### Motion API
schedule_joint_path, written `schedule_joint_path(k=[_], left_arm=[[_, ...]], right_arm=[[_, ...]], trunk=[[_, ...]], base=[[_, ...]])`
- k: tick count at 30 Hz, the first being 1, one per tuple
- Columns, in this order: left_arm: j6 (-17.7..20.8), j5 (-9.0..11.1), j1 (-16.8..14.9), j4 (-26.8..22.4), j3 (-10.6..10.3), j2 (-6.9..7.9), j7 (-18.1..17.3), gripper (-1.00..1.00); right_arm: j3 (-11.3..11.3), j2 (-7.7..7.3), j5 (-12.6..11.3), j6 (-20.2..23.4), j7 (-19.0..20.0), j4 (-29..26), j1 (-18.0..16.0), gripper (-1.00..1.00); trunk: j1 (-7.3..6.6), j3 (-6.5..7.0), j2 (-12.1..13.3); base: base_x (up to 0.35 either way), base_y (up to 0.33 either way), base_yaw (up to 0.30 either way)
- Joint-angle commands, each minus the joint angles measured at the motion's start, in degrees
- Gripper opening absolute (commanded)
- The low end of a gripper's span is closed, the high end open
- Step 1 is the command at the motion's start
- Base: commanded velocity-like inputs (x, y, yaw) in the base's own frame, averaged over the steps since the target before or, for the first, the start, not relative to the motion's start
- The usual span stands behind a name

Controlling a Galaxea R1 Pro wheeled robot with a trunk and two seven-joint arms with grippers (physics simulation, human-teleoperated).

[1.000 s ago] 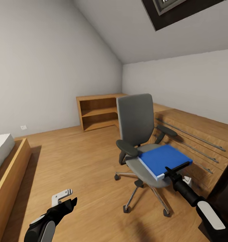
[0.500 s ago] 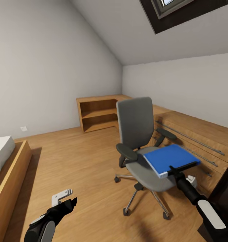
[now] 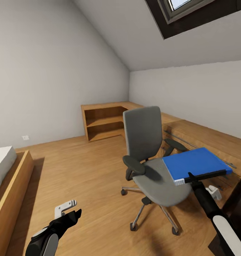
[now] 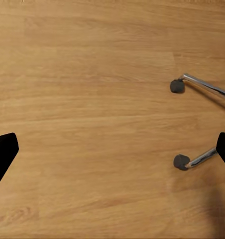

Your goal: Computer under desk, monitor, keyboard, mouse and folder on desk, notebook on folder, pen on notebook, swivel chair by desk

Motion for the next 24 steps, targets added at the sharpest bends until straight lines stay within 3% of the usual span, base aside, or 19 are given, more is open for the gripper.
schedule_joint_path(k=[1, 4, 9, 13, 20, 21, 24], left_arm=[[0.2, 0.6, 0.0, -0.1, 0.0, -0.04, 0.4, 1.0], [0.2, 0.6, -0.1, -0.1, 0.0, -0.04, 0.4, 1.0], [0.2, 0.6, -0.1, -0.1, 0.0, -0.04, 0.4, 1.0], [0.2, 0.6, 0.0, -0.1, 0.0, -0.04, 0.4, 1.0], [0.3, 0.6, 0.0, 0.0, 0.0, -0.04, 0.4, 1.0], [0.3, 0.6, 0.0, 0.0, 0.0, -0.05, 0.4, 1.0], [0.2, 0.6, -0.1, 0.0, 0.0, -0.09, 0.4, 1.0]], right_arm=[[0.0, 0.16, -0.6, -1.1, -1.1, -1.8, 0.8, -1.0], [0.1, 1.68, -0.5, -6.3, -5.9, -10.0, 4.6, -1.0], [0.1, 3.13, 1.0, -8.9, -9.4, -18.1, 8.2, -1.0], [0.1, 3.48, 1.4, -8.1, -11.9, -19.7, 8.9, -1.0], [0.1, 3.55, 1.5, -7.9, -12.4, -20.0, 9.1, -1.0], [0.1, 5.05, 1.6, -8.1, -12.5, -20.1, 9.1, -1.0], [0.1, 5.56, 1.7, -8.1, -12.6, -20.1, 9.1, -1.0]], trunk=[[-0.23, 0.13, 0.4], [-0.89, 0.67, 1.6], [-1.99, 1.56, 3.6], [-2.87, 2.28, 5.2], [-4.41, 3.54, 8.0], [-4.62, 3.72, 8.4], [-5.28, 4.26, 9.6]], base=[[0.0, 0.0, 0.0], [0.0, 0.0, 0.0], [0.0, 0.0, 0.0], [0.0, 0.0, 0.0], [0.0, 0.0, 0.0], [0.0, 0.0, 0.0], [0.0, 0.0, 0.0]])
